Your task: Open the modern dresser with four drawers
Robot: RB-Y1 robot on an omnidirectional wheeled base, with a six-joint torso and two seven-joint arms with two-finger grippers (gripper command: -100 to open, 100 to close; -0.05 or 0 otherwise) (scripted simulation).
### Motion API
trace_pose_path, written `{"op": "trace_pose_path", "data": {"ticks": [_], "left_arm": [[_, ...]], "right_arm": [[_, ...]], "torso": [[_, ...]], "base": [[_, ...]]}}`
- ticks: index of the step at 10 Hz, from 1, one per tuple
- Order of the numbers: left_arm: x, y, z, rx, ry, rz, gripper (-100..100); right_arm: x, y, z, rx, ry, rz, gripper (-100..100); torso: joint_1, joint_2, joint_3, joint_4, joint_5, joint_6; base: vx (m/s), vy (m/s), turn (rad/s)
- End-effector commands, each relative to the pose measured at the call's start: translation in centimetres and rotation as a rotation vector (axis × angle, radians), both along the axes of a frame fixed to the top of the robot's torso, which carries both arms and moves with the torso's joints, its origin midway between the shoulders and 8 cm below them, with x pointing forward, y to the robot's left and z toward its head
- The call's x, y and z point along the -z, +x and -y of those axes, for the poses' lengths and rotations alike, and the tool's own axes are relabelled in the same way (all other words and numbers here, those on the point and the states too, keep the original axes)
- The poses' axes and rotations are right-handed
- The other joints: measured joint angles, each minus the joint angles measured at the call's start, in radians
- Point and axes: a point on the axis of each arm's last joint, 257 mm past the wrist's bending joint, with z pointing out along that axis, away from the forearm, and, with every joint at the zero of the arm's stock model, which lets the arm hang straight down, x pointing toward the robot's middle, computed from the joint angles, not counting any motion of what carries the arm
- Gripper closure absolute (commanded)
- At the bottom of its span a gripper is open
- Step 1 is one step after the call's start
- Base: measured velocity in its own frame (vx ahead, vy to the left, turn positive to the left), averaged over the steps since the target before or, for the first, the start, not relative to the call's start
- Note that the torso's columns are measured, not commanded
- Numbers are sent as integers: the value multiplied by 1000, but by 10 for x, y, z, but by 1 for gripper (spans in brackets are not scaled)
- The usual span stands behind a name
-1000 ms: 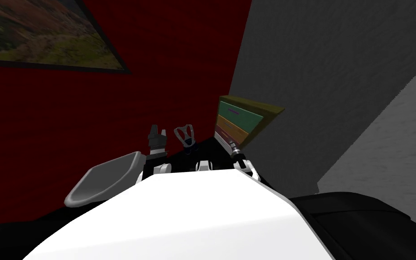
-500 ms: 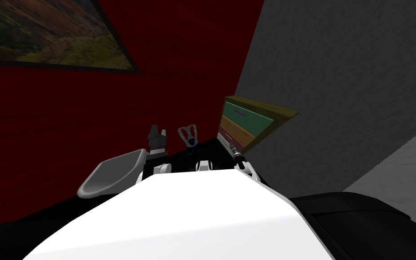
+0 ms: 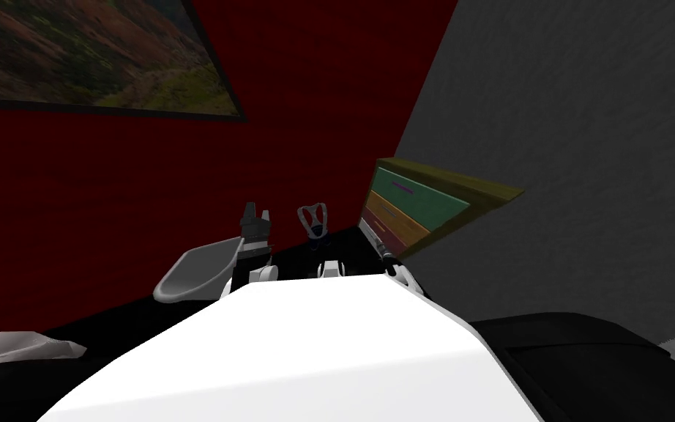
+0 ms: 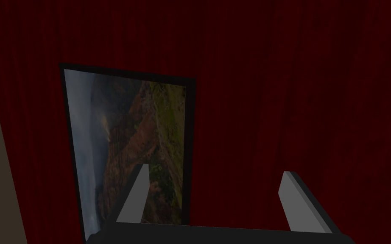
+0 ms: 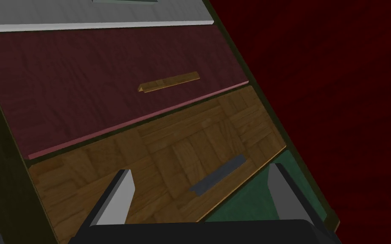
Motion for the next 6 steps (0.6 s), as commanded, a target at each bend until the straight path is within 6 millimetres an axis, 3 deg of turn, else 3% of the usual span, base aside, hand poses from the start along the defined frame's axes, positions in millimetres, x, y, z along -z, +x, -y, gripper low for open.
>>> {"op": "trace_pose_path", "data": {"ticks": [1,2,3,6], "left_arm": [[0,0,0,0,0,0,0],[0,0,0,0,0,0,0],[0,0,0,0,0,0,0],[0,0,0,0,0,0,0]], "right_arm": [[31,-23,22,42,-74,-117,-100],[44,-34,28,61,-76,-158,-100],[44,-34,28,61,-76,-158,-100],[74,-70,66,113,-180,-303,-100]], "torso": [[-1,1,0,0,0,1],[0,1,1,0,0,0],[0,2,1,0,0,1],[0,0,0,0,0,1]], "base": [[58,31,192],[48,23,126],[21,11,-3],[49,26,203]]}}
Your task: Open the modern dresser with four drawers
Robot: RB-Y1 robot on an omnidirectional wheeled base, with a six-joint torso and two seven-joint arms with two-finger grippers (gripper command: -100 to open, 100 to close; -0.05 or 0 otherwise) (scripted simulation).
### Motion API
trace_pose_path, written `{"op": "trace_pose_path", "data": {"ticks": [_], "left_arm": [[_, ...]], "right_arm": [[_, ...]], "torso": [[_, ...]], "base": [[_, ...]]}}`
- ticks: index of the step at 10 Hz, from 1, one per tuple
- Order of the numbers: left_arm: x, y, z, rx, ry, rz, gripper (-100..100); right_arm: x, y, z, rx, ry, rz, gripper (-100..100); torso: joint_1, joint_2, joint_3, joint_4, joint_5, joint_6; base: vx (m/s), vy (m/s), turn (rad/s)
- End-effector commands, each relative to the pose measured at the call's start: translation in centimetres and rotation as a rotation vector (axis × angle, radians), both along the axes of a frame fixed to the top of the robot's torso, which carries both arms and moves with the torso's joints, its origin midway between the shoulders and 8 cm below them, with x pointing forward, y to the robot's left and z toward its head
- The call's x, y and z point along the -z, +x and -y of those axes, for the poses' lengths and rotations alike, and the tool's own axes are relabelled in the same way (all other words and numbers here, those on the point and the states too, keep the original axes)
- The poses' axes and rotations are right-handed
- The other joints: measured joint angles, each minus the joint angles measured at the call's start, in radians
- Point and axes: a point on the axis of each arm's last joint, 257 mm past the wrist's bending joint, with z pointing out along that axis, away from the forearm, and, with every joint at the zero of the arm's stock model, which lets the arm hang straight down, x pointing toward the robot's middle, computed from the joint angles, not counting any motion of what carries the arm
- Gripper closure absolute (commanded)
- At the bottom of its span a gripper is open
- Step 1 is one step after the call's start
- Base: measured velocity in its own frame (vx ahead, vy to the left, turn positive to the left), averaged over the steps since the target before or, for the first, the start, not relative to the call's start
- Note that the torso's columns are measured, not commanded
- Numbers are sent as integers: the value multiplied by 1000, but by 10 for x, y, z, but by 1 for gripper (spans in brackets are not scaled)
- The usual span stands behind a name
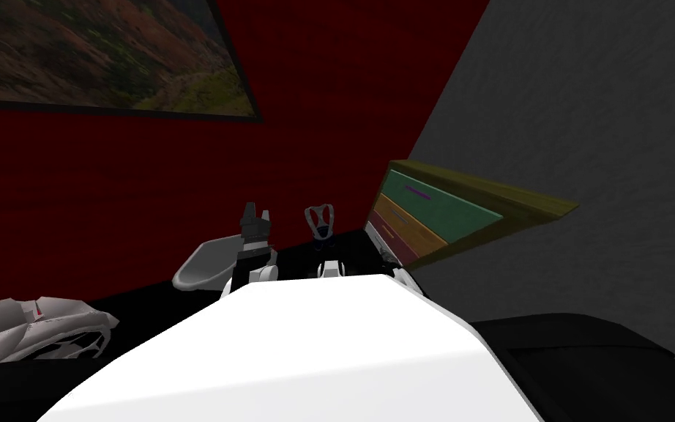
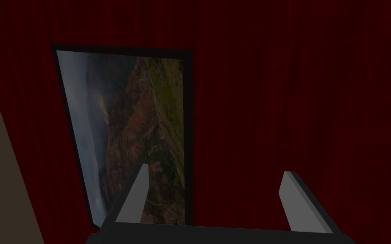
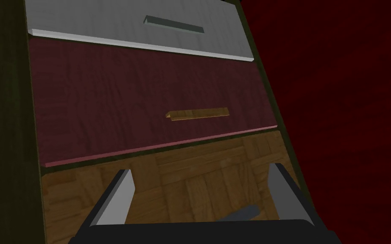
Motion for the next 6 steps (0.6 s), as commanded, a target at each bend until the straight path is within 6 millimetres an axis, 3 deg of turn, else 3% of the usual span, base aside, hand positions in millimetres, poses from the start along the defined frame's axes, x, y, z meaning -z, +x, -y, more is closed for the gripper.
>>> {"op": "trace_pose_path", "data": {"ticks": [1,4,5,6], "left_arm": [[0,0,0,0,0,0,0],[0,0,0,0,0,0,0],[0,0,0,0,0,0,0],[0,0,0,0,0,0,0]], "right_arm": [[22,-29,24,38,-60,-106,-100],[42,-69,64,81,-165,-248,-100],[45,-76,68,97,-171,-267,-100],[43,-89,89,119,-228,-317,-100]], "torso": [[1,0,0,0,0,-1],[-1,1,0,0,0,0],[0,1,1,0,0,-1],[0,1,1,0,0,0]], "base": [[48,24,108],[57,16,184],[46,20,122],[56,19,195]]}}
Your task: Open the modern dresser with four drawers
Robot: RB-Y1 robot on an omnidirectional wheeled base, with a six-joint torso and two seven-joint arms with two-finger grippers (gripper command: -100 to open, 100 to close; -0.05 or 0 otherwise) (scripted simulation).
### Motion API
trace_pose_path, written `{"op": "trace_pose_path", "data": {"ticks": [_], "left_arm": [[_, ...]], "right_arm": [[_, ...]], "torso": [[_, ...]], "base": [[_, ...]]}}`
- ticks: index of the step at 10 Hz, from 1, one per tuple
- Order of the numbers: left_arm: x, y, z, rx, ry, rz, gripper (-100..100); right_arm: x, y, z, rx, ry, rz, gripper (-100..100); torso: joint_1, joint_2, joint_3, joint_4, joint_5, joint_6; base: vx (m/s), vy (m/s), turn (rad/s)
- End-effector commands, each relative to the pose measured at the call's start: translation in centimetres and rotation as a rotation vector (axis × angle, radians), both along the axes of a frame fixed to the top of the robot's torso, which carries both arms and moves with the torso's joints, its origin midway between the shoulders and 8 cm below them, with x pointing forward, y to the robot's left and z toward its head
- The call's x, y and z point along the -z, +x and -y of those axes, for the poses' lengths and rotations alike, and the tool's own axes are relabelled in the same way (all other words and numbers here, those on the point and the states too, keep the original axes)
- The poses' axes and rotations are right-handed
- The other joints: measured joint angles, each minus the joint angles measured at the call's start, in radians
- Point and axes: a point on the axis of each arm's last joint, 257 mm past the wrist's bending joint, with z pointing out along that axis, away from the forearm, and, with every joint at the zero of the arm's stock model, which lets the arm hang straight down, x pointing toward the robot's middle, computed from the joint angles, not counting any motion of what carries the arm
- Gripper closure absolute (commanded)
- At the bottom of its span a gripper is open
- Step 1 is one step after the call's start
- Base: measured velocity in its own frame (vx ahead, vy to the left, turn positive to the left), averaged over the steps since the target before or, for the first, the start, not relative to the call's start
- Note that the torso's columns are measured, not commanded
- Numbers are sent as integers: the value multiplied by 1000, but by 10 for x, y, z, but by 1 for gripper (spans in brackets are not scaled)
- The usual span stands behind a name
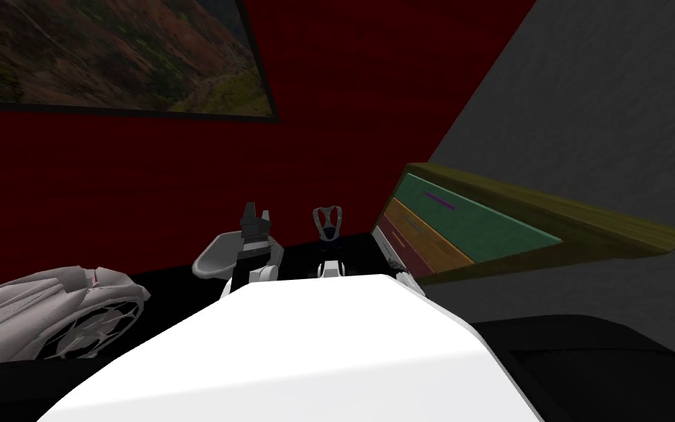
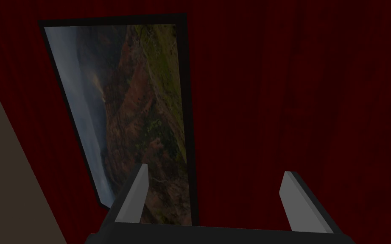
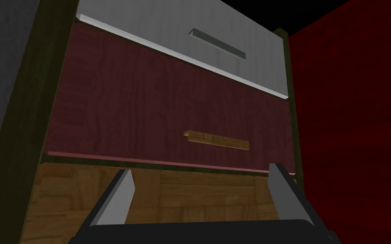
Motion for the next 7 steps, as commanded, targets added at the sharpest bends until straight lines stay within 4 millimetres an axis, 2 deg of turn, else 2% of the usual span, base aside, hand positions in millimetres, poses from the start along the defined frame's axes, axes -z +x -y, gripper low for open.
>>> {"op": "trace_pose_path", "data": {"ticks": [1,2,3,4,5,6,7], "left_arm": [[0,0,0,0,0,0,0],[0,0,0,0,0,0,0],[0,0,0,0,0,0,0],[0,0,0,0,0,0,0],[0,0,0,0,0,0,0],[0,0,0,0,0,0,0],[0,0,0,0,0,0,0]], "right_arm": [[6,-27,27,35,-69,-83,-100],[10,-32,28,39,-69,-97,-100],[9,-51,50,63,-127,-159,-100],[8,-48,49,61,-127,-152,-100],[12,-55,51,66,-127,-169,-100],[7,-70,72,87,-185,-221,-100],[11,-78,74,92,-185,-240,-100]], "torso": [[0,-1,0,0,0,-1],[-1,-1,0,0,0,0],[-1,1,0,0,0,0],[0,0,0,0,0,-1],[-1,-1,-1,0,0,0],[-1,0,0,0,0,0],[0,-1,-1,0,0,-1]], "base": [[49,14,148],[21,5,5],[34,11,262],[38,5,108],[20,4,-44],[31,13,179],[44,9,166]]}}
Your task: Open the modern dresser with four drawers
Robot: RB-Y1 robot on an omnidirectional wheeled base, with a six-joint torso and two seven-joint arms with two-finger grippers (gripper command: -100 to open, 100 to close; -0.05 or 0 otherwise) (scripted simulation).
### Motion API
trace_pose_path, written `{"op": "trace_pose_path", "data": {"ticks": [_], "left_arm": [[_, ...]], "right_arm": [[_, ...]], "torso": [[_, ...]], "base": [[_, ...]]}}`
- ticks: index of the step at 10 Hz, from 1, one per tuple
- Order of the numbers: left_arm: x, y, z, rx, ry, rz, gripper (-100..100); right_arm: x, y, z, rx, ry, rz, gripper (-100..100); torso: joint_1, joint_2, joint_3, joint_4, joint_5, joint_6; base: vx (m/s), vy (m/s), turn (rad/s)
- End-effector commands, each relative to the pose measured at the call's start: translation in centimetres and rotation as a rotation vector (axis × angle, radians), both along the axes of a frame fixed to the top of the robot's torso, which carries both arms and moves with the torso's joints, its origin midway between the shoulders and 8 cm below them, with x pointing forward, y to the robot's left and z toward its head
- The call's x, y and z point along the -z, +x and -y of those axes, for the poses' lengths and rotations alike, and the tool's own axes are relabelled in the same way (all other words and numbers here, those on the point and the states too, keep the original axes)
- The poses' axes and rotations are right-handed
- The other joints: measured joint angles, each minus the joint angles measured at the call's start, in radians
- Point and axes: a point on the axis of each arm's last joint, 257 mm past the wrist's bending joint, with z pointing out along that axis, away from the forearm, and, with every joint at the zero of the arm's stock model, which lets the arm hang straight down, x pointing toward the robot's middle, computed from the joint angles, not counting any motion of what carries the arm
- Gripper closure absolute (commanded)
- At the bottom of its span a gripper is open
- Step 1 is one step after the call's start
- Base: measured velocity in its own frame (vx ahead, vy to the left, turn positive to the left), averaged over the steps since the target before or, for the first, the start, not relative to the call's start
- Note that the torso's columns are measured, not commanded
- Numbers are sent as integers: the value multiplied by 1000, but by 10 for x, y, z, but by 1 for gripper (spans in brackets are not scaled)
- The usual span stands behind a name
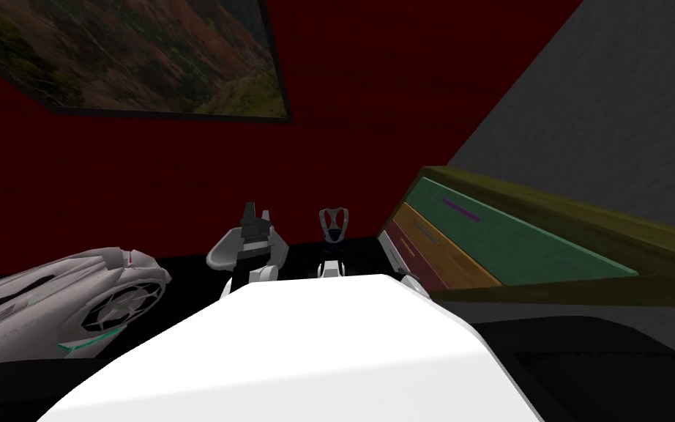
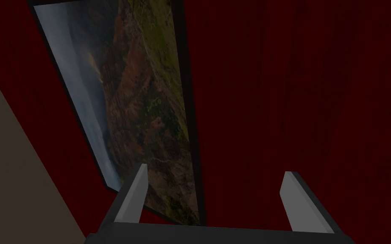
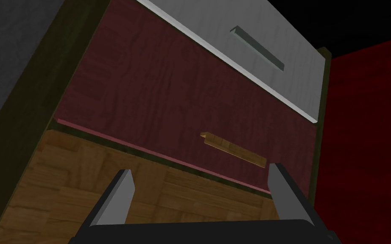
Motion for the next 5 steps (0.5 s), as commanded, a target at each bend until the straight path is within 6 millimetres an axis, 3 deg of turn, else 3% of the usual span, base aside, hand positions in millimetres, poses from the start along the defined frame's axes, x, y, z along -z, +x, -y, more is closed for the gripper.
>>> {"op": "trace_pose_path", "data": {"ticks": [1,3,5], "left_arm": [[0,0,0,0,0,0,0],[0,0,0,0,0,0,0],[0,0,0,0,0,0,0]], "right_arm": [[-8,-26,34,34,-89,-85,-100],[-2,-39,36,44,-88,-114,-100],[-18,-76,79,85,-197,-229,-100]], "torso": [[0,0,0,0,0,1],[-1,0,0,0,0,1],[-1,1,1,0,0,0]], "base": [[55,15,219],[33,3,55],[48,5,262]]}}
